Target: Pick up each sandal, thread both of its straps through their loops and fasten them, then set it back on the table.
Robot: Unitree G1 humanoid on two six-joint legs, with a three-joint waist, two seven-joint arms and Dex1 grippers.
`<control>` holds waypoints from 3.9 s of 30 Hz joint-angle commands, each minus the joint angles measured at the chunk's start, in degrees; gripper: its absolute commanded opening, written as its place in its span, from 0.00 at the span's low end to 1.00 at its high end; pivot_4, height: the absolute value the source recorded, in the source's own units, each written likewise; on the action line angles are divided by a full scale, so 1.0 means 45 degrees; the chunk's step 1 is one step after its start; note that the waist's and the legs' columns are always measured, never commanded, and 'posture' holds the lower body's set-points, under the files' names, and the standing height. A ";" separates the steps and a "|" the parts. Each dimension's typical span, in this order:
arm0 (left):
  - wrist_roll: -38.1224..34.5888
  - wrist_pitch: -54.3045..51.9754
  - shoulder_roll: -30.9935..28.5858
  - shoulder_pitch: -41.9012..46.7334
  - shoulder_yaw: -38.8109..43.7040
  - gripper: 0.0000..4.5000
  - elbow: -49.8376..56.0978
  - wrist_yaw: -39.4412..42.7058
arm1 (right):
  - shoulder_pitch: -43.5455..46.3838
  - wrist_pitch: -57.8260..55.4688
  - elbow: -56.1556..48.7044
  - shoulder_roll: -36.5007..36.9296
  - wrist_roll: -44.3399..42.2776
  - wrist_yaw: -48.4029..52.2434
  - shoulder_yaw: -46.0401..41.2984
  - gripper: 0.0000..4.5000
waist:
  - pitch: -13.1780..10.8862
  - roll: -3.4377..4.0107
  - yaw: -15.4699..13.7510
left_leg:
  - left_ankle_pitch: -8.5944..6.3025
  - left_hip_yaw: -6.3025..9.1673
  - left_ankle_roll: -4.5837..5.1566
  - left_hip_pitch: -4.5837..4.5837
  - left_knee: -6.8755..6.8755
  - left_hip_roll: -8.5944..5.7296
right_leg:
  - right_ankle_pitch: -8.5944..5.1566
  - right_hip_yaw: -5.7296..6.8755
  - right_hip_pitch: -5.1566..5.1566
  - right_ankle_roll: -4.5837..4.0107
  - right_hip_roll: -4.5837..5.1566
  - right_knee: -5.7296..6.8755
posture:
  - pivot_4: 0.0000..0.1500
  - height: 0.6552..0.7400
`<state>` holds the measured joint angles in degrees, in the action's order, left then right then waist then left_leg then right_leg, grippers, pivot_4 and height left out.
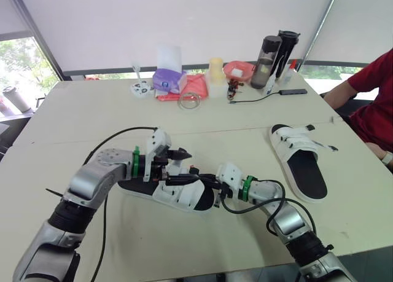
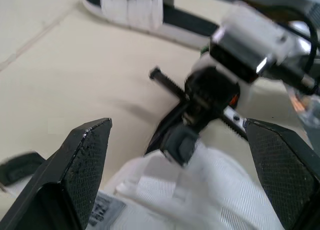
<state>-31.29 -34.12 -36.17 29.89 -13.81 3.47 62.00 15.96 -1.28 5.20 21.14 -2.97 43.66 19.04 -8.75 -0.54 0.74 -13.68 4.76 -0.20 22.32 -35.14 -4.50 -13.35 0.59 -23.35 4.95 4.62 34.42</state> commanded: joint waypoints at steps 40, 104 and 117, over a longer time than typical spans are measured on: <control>-0.1104 -0.2769 0.1456 0.2350 0.1906 0.00 -0.2065 0.0883 | -0.0331 -0.0472 0.1685 0.0030 0.0721 -0.0267 0.0310 0.00 | -0.0038 -0.0044 -0.0008 | 0.0018 0.0006 0.0027 -0.0012 -0.0009 0.0004 | 0.0003 0.0009 0.0001 0.0006 -0.0009 0.0035 | 1.00 1.00; -0.2272 -0.4820 -0.1588 -0.1682 0.4781 0.99 0.0129 0.0516 | 0.0193 -0.0024 -0.0625 0.0467 0.0007 -0.0551 -0.0976 0.00 | -0.0206 -0.0055 -0.0075 | 0.0004 0.0006 -0.0015 0.0037 -0.0022 0.0005 | -0.0008 0.0001 -0.0075 -0.0021 0.0014 0.0124 | 1.00 1.00; -0.2331 -0.5083 -0.2278 -0.1849 0.3739 0.99 -0.0353 0.1687 | -0.1905 -0.3217 -0.6333 0.3015 -0.0912 -0.0093 -0.3127 0.00 | -0.0283 -0.0034 -0.0077 | 0.0038 -0.0022 -0.0023 0.0279 -0.0003 -0.0002 | 0.0046 0.0005 -0.0353 -0.0023 0.0014 0.0155 | 1.00 1.00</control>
<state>-40.27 -56.25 -45.91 21.65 2.48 0.92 68.63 7.98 -14.82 -19.58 33.75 -5.52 42.51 7.01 -10.02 -0.69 0.39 -13.51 4.65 -0.29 23.57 -35.18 -4.51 -13.22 0.62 -24.92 4.72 4.69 35.09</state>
